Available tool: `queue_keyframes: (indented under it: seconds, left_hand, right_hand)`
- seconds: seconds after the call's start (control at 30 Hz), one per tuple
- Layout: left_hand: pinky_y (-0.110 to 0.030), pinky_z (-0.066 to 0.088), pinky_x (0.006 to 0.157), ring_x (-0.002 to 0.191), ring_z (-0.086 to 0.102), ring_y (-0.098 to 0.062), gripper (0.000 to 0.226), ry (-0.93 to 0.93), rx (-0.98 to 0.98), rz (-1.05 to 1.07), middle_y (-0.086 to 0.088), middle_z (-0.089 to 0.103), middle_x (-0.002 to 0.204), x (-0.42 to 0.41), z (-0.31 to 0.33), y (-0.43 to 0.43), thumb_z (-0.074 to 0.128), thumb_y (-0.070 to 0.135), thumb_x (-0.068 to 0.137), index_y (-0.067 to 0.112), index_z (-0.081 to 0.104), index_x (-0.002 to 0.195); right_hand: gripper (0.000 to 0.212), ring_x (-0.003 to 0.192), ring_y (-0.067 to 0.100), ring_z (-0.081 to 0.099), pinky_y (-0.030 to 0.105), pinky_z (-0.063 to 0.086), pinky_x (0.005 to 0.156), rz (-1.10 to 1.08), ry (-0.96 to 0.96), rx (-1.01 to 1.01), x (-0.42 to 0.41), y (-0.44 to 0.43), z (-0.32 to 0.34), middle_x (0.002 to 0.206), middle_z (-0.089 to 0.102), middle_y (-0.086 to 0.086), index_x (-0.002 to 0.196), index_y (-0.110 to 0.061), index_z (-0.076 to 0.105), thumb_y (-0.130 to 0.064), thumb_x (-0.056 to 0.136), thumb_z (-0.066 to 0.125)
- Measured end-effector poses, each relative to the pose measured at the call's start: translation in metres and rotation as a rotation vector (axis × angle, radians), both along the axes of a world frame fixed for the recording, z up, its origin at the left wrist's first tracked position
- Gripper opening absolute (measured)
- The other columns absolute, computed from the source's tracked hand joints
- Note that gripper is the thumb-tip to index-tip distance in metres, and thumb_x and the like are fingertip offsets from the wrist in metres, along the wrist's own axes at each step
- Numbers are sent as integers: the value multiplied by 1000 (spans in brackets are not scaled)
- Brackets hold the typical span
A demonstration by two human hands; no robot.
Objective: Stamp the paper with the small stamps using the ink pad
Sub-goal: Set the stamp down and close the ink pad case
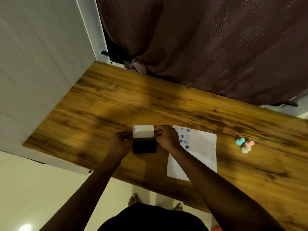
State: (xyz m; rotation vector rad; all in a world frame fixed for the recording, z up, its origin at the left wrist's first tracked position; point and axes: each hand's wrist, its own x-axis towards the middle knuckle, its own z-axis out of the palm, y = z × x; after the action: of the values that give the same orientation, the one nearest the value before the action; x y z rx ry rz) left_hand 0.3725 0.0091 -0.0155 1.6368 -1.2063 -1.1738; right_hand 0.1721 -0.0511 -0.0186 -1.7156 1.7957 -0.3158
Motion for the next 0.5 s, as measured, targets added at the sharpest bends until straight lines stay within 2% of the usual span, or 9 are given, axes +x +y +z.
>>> queue_keyframes:
  seconds: [0.1,0.2,0.37,0.43,0.5]
  left_hand:
    - [-16,55,66,85,72,14,19,-20,-18,5,40,74,84,-1,-2,2,65,36,79,47,77,89]
    - [-10,56,66,90,71,16,27,-30,-51,-19,42,74,88,-1,-6,5,70,17,91,42,75,101]
    - [-2,52,67,90,69,20,28,-65,-79,-24,46,71,89,-2,-9,7,65,17,93,42,74,102]
    - [-2,53,67,91,67,22,31,-67,-64,-21,41,74,90,-1,-14,7,65,14,97,44,74,103]
    - [-1,52,67,89,65,25,28,-75,-51,-9,27,76,94,0,-20,6,64,16,100,37,76,112]
  right_hand:
    - [28,112,24,69,28,51,91,20,0,-13,-2,0,-1,122,75,1,117,-23,76,-16,91,68]
    - [25,109,22,70,27,51,89,23,-12,-40,-3,2,-2,120,76,0,114,-23,77,-17,93,66]
    - [21,103,16,71,17,45,77,-32,-94,-55,-5,8,-3,113,78,-2,110,-21,77,-14,92,67]
    - [18,102,13,72,7,40,68,-40,-130,-63,-6,11,-3,111,78,-3,108,-20,76,-15,93,68]
    - [16,100,11,71,1,34,64,-43,-148,-75,-8,16,-2,110,77,-4,108,-20,75,-17,93,70]
